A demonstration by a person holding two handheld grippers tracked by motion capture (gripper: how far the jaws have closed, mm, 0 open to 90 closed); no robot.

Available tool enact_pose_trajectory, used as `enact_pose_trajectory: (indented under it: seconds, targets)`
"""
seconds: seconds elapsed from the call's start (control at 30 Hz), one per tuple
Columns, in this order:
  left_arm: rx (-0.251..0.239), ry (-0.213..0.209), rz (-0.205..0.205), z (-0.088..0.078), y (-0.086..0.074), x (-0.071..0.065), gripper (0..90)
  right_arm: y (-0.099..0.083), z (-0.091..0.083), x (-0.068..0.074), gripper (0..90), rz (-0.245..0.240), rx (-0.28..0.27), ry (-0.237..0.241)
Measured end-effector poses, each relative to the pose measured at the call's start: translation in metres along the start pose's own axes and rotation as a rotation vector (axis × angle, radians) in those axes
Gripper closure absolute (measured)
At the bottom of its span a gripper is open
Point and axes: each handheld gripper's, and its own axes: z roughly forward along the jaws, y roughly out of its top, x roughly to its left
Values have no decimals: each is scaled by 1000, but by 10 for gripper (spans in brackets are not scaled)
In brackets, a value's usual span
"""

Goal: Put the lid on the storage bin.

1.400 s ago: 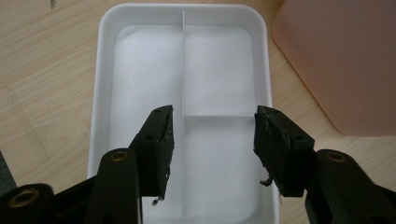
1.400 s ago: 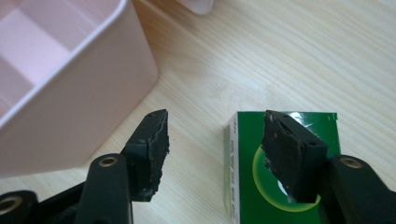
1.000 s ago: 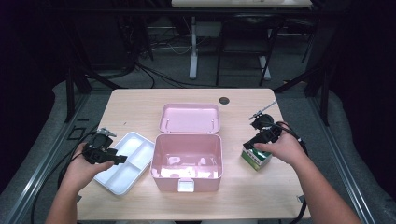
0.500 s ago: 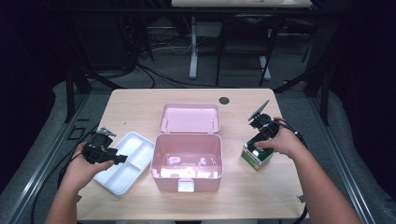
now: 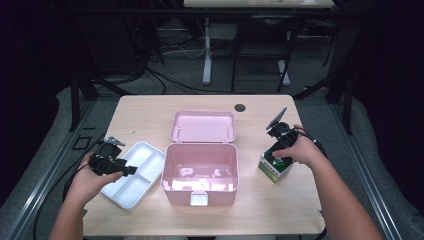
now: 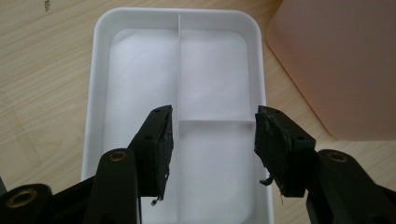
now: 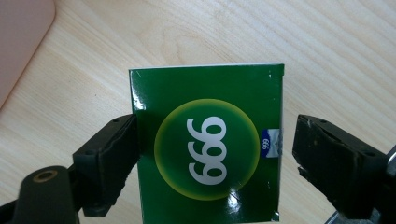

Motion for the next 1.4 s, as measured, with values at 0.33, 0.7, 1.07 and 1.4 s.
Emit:
enact_pose_trajectory:
  seconds: [0.33,0.7,1.07,1.4]
  targets:
    - [1,2,1,1,0,-1,470,-1,8,-2,128,5,30,44]
    - [8,1,7,2,0,-1,470,-3,9,-3,136,8,47,52]
    - [13,-1,8,3,0,-2,470,-6,8,-4,132,0,77,53]
    - [16,-4,7,3,0,-2,470,-9,9,-4,135,0,78,59]
